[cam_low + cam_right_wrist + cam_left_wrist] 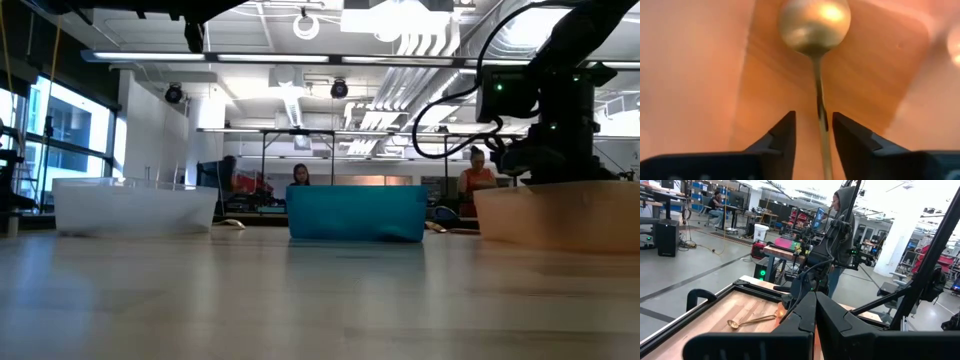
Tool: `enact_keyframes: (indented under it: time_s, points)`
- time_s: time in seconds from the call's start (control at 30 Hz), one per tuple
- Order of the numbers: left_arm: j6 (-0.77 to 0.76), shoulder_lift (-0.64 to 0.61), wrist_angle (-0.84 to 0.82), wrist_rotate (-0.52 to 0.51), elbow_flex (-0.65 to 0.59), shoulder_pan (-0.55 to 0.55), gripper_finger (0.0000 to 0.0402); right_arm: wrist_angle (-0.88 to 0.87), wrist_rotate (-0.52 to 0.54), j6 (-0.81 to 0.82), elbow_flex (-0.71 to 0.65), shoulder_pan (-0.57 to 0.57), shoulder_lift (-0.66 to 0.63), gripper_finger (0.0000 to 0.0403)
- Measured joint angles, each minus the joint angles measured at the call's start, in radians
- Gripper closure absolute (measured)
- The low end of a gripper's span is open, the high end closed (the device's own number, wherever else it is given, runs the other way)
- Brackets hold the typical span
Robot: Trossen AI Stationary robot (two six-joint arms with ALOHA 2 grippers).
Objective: Sort silverware by color (type)
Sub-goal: Put the gold spoon into the orange bin
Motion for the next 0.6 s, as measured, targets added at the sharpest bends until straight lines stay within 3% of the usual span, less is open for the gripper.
enact_keyframes:
  time_s: [0.3,0.6]
  points:
    - [0.0,0.0,0.0,0.0,0.0,0.0,0.0401,-0.043,-0.025,-0.004,0.001,0.0,0.0,0.0224]
    - [0.0,0.0,-0.001,0.0,0.0,0.0,0.0401,-0.044,-0.04,-0.02,0.001,0.0,-0.002,0.0219]
